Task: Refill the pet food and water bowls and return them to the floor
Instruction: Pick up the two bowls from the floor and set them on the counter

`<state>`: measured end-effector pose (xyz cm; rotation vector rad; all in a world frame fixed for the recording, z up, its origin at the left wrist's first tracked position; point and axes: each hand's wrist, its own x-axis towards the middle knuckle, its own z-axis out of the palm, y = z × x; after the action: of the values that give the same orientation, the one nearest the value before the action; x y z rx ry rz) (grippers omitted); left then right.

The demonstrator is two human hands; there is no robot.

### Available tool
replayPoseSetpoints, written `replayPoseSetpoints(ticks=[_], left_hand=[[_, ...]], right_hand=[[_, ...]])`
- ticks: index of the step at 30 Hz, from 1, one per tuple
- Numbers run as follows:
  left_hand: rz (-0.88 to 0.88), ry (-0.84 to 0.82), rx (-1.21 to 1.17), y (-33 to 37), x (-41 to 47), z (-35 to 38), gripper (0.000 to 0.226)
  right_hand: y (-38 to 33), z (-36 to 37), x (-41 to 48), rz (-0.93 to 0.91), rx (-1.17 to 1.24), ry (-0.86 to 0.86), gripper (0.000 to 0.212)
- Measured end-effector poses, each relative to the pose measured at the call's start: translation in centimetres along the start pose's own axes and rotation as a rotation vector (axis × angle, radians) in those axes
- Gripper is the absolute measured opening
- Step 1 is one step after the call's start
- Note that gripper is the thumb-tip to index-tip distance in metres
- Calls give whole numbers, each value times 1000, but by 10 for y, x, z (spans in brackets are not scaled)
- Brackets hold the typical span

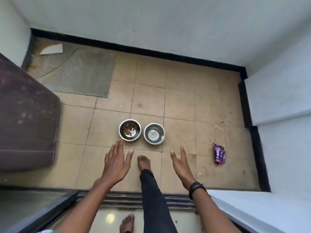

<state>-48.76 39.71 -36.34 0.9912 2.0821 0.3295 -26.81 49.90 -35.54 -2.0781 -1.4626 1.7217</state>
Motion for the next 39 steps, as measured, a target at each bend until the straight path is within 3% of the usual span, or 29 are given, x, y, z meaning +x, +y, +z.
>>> replayPoseSetpoints(ticks=[4,8,12,15,17,21,28,33,39], left_hand=[[-119,-12,-44,-46,132,55,70],[-137,-98,-21,-94,244,132,70],[-659,-63,-371,-135,323,194,69],[-869,-4,-555,-157,349,223,69],[-861,31,-663,-169,359,237,60],[-809,101,-795,-185,374,252,39],[-796,125,-975,-174,371,245,24],[-761,156,-967,-144,340,204,23],[-638,128,-951,-67,276,116,25]], right_hand=[[34,43,160,146,187,10,75],[91,80,294,246,225,46,81],[149,110,377,328,206,19,80],[171,125,404,337,253,-3,56],[180,132,414,309,307,39,31],[190,134,424,251,351,77,23],[184,128,428,315,514,25,34],[160,115,394,341,595,146,40],[97,70,293,282,696,254,35]])
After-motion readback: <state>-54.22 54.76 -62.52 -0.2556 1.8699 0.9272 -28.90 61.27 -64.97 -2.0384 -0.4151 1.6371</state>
